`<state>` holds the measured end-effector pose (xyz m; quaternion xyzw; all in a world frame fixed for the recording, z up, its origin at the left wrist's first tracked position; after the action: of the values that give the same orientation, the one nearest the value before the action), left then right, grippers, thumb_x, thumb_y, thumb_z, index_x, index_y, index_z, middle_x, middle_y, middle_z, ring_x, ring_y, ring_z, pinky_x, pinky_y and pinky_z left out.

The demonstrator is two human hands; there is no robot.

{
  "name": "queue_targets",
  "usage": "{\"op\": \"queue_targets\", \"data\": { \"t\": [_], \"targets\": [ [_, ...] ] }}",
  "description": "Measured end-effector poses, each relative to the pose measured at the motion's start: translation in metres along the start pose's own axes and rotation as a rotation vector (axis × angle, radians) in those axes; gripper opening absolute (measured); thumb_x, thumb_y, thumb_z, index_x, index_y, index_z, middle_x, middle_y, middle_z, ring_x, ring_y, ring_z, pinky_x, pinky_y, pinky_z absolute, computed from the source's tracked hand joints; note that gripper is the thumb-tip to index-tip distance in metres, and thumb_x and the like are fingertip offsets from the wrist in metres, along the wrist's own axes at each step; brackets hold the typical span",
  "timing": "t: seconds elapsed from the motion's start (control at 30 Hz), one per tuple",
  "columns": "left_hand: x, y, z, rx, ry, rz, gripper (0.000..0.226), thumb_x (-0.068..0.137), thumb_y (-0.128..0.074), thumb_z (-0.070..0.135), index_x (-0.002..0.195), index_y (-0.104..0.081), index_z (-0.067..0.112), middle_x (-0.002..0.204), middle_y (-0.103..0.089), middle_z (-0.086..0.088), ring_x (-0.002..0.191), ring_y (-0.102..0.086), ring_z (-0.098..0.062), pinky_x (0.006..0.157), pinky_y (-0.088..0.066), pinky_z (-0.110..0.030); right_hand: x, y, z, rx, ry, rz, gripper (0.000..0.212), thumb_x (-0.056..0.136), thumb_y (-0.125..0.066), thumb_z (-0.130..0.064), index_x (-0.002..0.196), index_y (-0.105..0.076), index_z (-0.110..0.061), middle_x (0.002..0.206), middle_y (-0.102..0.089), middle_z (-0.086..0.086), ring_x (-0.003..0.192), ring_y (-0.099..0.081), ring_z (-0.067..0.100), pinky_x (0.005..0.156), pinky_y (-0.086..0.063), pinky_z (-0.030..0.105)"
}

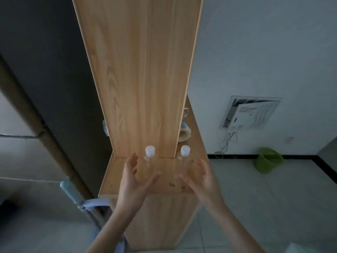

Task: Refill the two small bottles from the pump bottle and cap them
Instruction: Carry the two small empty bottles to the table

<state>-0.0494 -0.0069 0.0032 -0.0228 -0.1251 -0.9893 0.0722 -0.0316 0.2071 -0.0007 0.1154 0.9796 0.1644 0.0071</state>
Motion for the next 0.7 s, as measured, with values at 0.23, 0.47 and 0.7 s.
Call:
{"op": "queue_targets", "data": {
  "t": [0.23, 0.47, 0.7],
  "targets": [
    [0.019, -0.032, -0.003, 0.042, 0.016, -0.033, 0.068, 0.073, -0.074, 0.037, 0.130, -0.038, 0.024, 0.116, -0.054, 0.012, 0.102, -0.054, -0.006, 0.066, -0.039, -0.011, 0.026, -0.022, -0.003, -0.033, 0.045, -0.073, 0.039, 0.079, -0.081, -0.028, 0.106, -0.056, -0.041, 0.105, -0.068, -0.019, 0.095, -0.062, -0.015, 0.076, -0.043, -0.001],
    [0.018, -0.029, -0.004, 0.016, -0.001, -0.034, 0.016, 0.081, -0.067, 0.033, 0.089, -0.055, 0.027, 0.083, -0.065, 0.009, 0.075, -0.061, 0.002, 0.057, -0.044, -0.010, 0.025, -0.023, -0.003, 0.013, 0.104, -0.041, 0.034, 0.083, -0.077, -0.021, 0.100, -0.057, -0.043, 0.091, -0.066, -0.027, 0.089, -0.060, -0.021, 0.077, -0.042, -0.001],
    [-0.018, -0.006, 0.007, -0.061, -0.047, -0.069, 0.021, 0.074, -0.070, 0.037, 0.089, -0.058, 0.029, 0.082, -0.064, 0.008, 0.080, -0.062, -0.014, 0.070, -0.054, -0.035, -0.015, -0.011, -0.002, 0.162, 0.087, -0.065, 0.025, 0.081, -0.078, -0.026, 0.100, -0.062, -0.030, 0.086, -0.067, -0.024, 0.085, -0.065, -0.011, 0.075, -0.049, 0.006]
  ]
}}
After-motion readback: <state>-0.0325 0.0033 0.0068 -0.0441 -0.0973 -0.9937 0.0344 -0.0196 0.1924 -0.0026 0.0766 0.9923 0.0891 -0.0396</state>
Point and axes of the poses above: each hand's wrist, its own x-axis towards the middle knuckle, its own y-axis out of the back of the hand, z = x × y, the point moved 5 cm from there along x, towards the middle knuckle
